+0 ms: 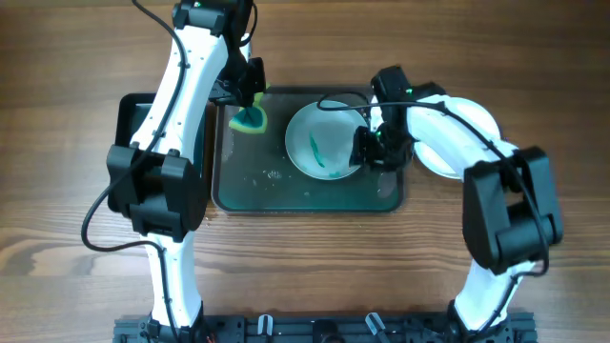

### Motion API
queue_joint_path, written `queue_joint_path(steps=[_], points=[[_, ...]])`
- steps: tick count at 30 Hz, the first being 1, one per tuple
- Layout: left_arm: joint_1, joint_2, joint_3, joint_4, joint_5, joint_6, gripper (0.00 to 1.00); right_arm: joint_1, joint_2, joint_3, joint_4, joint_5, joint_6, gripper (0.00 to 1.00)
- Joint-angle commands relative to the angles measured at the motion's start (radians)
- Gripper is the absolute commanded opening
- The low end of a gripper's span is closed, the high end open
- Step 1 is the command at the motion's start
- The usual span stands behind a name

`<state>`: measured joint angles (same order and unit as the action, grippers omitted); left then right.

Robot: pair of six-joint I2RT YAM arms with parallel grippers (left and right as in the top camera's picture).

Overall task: Clean dirty plates on tray and stack at the side
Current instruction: 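Grasp the last plate rim with the right gripper and pull it center, then scrub the third plate with the sponge in the left gripper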

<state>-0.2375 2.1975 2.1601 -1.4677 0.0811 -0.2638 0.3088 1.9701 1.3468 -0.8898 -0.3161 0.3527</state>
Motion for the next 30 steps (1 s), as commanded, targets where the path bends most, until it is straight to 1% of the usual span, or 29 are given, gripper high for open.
queue_joint_path(steps=[1, 2, 4, 5, 8, 10, 12, 13, 14, 15, 16, 17, 18, 20, 21, 23, 25, 26, 29, 30], points=[[-0.003, -0.006, 0.019, 0.002, 0.02, 0.02, 0.04, -0.009, -0.045, 0.01, 0.083, 0.14, -0.178, 0.62], [-0.003, -0.006, 0.019, 0.003, 0.019, 0.02, 0.04, -0.013, -0.043, 0.006, 0.139, 0.145, -0.235, 0.62], [-0.003, -0.006, 0.019, 0.006, 0.02, 0.02, 0.04, -0.014, -0.042, -0.01, 0.257, 0.208, -0.286, 0.62], [-0.003, -0.006, 0.019, 0.01, 0.02, 0.02, 0.04, -0.015, -0.039, -0.016, 0.291, 0.209, -0.302, 0.62], [-0.003, -0.006, 0.019, 0.01, 0.02, 0.021, 0.04, -0.015, -0.008, -0.016, 0.316, 0.208, -0.327, 0.6], [-0.003, -0.006, 0.019, 0.014, 0.02, 0.021, 0.04, -0.015, 0.041, -0.017, 0.328, 0.18, -0.325, 0.54], [-0.003, -0.006, 0.019, 0.013, 0.02, 0.021, 0.04, -0.015, 0.081, -0.016, 0.32, 0.101, -0.316, 0.5], [-0.003, -0.005, 0.019, 0.013, 0.019, 0.02, 0.04, -0.015, 0.103, -0.016, 0.319, 0.053, -0.272, 0.45], [-0.003, -0.006, 0.019, 0.014, 0.02, 0.02, 0.04, -0.014, 0.112, -0.016, 0.313, 0.044, -0.254, 0.29], [-0.003, -0.006, 0.019, 0.014, 0.02, 0.02, 0.04, -0.016, 0.111, -0.016, 0.297, 0.044, -0.235, 0.16], [-0.003, -0.006, 0.019, 0.014, 0.02, 0.016, 0.04, -0.016, 0.111, -0.01, 0.274, 0.035, -0.213, 0.06], [-0.003, -0.006, 0.019, 0.014, 0.02, 0.015, 0.04, -0.016, 0.111, 0.003, 0.235, -0.018, -0.195, 0.04], [-0.003, -0.005, 0.019, 0.014, 0.02, 0.009, 0.04, -0.015, 0.111, 0.009, 0.207, -0.064, -0.158, 0.04], [-0.003, -0.005, 0.018, 0.016, 0.02, -0.045, 0.04, -0.015, 0.111, 0.011, 0.174, -0.132, -0.042, 0.04], [-0.003, -0.005, 0.016, 0.018, 0.023, -0.064, 0.04, -0.014, 0.111, 0.006, 0.171, -0.15, 0.053, 0.04], [-0.003, -0.005, -0.023, 0.042, 0.053, -0.066, 0.04, -0.003, 0.112, -0.019, 0.235, -0.156, 0.184, 0.04], [-0.003, -0.005, -0.085, 0.072, 0.065, -0.066, 0.04, 0.006, 0.112, -0.026, 0.272, -0.156, 0.256, 0.04], [-0.003, -0.005, -0.148, 0.111, 0.084, -0.066, 0.04, 0.023, 0.115, -0.027, 0.312, -0.146, 0.286, 0.04], [-0.028, -0.005, -0.267, 0.222, 0.112, -0.055, 0.04, 0.066, 0.119, -0.027, 0.341, -0.101, 0.306, 0.04], [-0.051, -0.005, -0.328, 0.288, 0.112, -0.054, 0.04, 0.073, 0.119, -0.027, 0.348, -0.098, 0.306, 0.04]])
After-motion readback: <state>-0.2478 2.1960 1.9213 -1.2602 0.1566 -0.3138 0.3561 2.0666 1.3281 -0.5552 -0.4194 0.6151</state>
